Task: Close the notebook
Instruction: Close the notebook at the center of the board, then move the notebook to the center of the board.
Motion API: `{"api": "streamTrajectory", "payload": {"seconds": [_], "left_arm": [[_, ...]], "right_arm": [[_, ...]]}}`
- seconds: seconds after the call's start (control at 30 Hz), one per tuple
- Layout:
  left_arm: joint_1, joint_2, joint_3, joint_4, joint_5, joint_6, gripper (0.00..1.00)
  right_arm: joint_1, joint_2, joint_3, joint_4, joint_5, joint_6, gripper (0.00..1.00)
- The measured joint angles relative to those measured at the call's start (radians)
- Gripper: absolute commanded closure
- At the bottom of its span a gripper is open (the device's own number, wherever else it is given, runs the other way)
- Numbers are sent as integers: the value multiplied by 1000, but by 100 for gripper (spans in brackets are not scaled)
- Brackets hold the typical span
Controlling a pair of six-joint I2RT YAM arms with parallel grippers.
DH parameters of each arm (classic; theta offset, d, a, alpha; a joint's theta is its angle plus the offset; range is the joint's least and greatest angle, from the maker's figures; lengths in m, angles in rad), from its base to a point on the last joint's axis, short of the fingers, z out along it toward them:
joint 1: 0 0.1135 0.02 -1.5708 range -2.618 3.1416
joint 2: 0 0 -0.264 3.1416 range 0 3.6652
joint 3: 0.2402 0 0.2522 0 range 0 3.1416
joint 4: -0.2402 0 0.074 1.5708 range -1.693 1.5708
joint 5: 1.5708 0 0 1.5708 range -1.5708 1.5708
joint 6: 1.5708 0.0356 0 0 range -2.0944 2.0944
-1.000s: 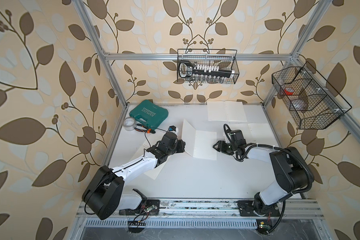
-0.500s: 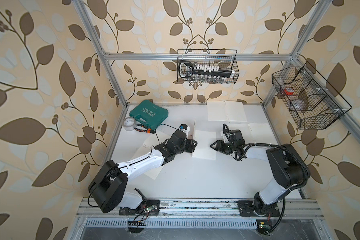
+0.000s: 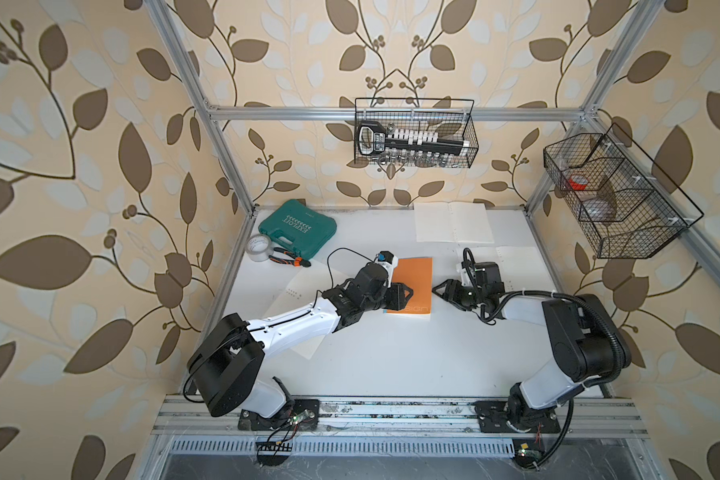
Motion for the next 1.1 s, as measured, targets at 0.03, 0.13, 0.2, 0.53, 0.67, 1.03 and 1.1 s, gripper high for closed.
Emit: {"api": "streamTrajectory", "payload": {"seconds": [0.03,0.13,0.2,0.53,0.67,1.03,1.1], "left_arm": [[0,-11,0,-4,-4,0,56],[0,-51,-6,-10,-17,2,53],[0,-80,-20,-12,-33,1,52],[0,-183,-156,-89,-126,-24,50],[0,-219,-190,-109,-157,-33,50],[6,-273,-230,-127,-206,-51,50],[9,-280,-238,-129,-209,-52,50]], "right_arm": [[-14,-12,-11,-2,0,3,38],[-31,-37,-28,-23,-1,7,39],[-31,-43,-29,-35,-6,8,40],[66,-51,-29,-78,-3,25,51],[121,-27,-17,-79,8,39,60],[150,98,93,-58,74,103,84],[154,124,116,-47,85,117,88]]}}
